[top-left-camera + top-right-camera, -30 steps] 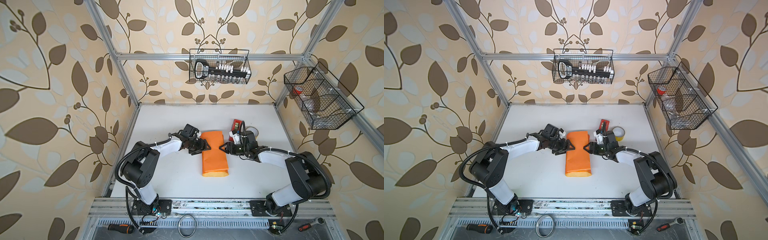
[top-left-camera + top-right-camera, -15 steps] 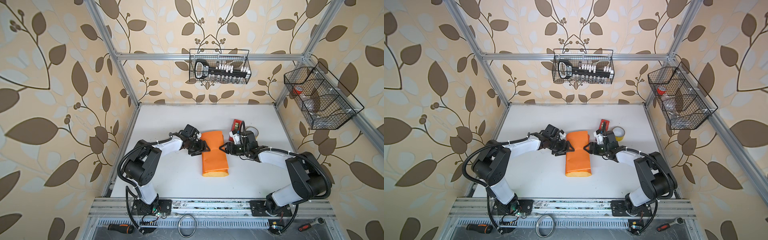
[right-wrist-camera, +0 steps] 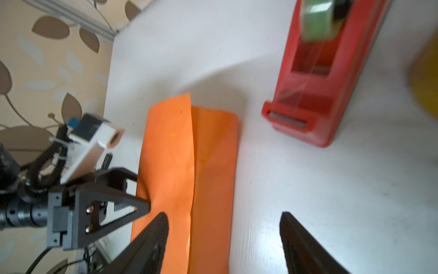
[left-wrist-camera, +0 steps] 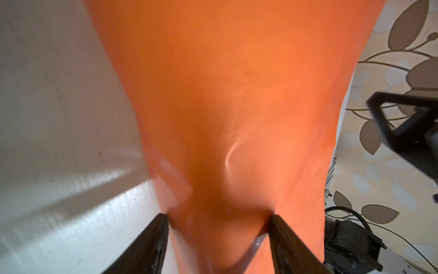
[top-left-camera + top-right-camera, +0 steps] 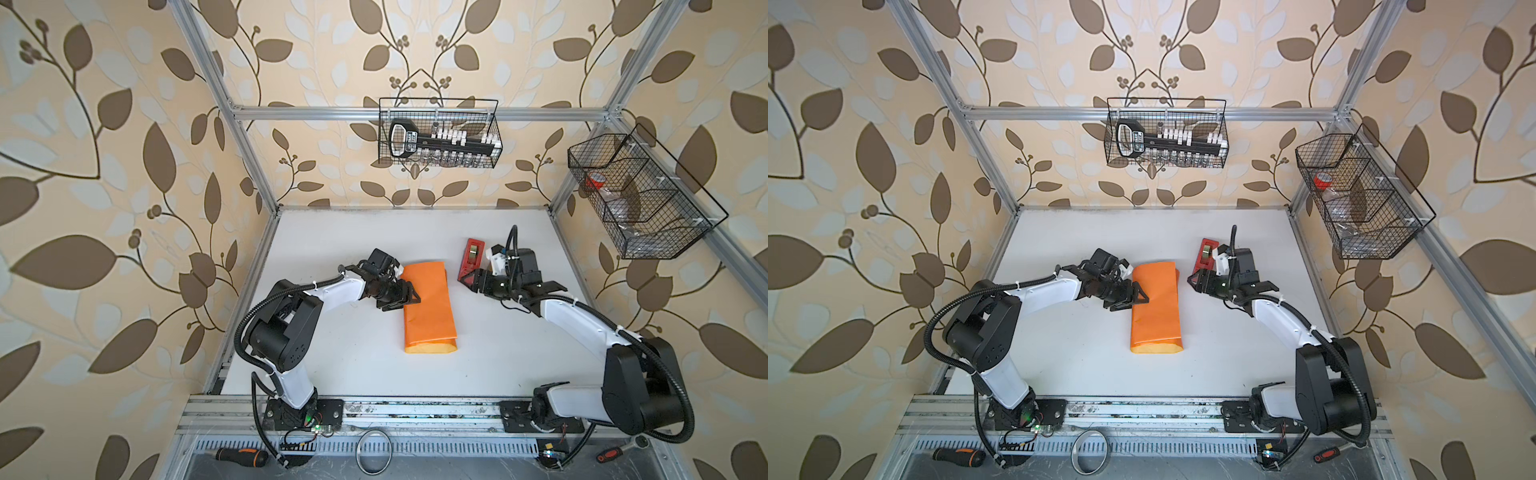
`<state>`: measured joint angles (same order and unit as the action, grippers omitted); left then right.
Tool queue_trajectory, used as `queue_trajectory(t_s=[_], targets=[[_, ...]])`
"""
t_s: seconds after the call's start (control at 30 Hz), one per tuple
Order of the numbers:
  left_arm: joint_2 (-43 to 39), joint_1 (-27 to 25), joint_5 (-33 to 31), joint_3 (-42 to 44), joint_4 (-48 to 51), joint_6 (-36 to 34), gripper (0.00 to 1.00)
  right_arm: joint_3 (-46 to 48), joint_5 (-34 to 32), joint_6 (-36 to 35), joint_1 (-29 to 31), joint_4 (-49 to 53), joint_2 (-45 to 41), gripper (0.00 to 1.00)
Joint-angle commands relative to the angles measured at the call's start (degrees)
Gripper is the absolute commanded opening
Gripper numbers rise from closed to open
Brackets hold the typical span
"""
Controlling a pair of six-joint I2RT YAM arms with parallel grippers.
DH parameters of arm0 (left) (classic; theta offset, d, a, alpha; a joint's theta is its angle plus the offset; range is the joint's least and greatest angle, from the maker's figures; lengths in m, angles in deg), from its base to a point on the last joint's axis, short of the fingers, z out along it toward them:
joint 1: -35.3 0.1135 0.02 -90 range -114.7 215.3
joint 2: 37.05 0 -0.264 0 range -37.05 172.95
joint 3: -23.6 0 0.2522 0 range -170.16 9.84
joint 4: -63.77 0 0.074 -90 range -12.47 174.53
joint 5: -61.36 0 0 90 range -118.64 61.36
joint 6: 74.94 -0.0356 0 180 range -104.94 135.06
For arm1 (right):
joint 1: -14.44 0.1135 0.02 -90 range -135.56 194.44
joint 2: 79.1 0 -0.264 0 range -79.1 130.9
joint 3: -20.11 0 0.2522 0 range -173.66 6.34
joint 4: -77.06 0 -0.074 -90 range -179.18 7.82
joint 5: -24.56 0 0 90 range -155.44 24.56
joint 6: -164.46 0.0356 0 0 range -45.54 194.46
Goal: Wrap the gift box in paper
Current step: 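Move the right gripper to the red tape dispenser and pinch the tape end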
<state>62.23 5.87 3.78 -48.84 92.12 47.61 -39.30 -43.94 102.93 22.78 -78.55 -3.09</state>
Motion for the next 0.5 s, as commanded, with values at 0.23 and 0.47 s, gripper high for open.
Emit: queue_trajectory(t_s=[0.23,0.47], targets=[[2.2,-0.1,-7.2,0.7,7.5,-2.2,0.68,-8.1,-1.4,3.1,-5.6,-2.2,10.3,0.64],[2.1,-0.2,-7.0,0.5,7.6,-2.2,0.68,-12.0,3.3,5.5,-6.1,-6.3,19.3,0.53]])
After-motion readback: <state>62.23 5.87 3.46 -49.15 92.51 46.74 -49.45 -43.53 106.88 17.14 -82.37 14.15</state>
